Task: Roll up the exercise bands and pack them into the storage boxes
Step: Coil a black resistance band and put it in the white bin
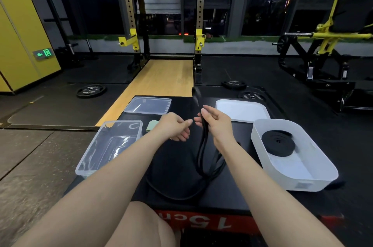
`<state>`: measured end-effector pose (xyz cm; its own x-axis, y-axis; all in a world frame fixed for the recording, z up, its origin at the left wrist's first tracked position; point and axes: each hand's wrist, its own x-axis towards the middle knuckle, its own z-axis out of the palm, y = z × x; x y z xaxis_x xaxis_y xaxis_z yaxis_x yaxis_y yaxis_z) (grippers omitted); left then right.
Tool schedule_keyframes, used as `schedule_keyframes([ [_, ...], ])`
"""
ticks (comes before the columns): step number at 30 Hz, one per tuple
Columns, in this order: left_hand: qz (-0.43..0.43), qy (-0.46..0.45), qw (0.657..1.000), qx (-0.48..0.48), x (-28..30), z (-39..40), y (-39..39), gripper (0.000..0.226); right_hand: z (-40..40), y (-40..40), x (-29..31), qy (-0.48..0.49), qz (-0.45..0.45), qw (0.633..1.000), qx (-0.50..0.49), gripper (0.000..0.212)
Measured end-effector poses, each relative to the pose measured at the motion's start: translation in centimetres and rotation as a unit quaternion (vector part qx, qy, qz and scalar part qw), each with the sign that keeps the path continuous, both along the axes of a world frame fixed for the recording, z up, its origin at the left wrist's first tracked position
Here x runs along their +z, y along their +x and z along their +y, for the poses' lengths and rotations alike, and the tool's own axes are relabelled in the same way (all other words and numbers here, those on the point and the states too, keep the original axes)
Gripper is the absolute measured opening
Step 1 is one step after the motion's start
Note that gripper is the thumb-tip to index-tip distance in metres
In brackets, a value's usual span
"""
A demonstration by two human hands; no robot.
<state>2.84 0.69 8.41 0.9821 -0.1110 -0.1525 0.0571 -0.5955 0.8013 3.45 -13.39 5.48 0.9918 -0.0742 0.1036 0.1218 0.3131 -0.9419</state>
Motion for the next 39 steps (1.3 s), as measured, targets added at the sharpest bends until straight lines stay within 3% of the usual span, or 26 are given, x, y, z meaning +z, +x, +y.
schedule_keyframes([
  [4, -0.046, -0.209, 0.977, 0.009, 1.5, -0.4, -0.2, 0.031, 0.3, -0.6, 0.5, -0.025, -0.021, 0.999, -0.015, 0.023],
  [7, -0.046, -0.304, 0.951, 0.038, 2.3, -1.5, -0.6, 0.041, 0.5, -1.1, 1.2, -0.023, -0.04, 0.999, -0.027, 0.02],
  [10, -0.059, -0.389, 0.917, 0.069, 3.4, -2.2, -1.0, 0.038, 0.4, -2.0, 2.3, -0.009, -0.064, 0.998, -0.028, 0.012],
  [20, -0.176, -0.386, 0.903, 0.06, 8.4, -3.6, -3.5, 0.032, 0.1, -4.9, 7.4, 0.002, -0.124, 0.99, -0.064, 0.011],
  [39, -0.296, -0.416, 0.859, 0.012, 20.2, -3.5, -13.2, 0.025, 0.2, -13.9, 19.8, -0.007, -0.252, 0.966, -0.06, 0.007],
])
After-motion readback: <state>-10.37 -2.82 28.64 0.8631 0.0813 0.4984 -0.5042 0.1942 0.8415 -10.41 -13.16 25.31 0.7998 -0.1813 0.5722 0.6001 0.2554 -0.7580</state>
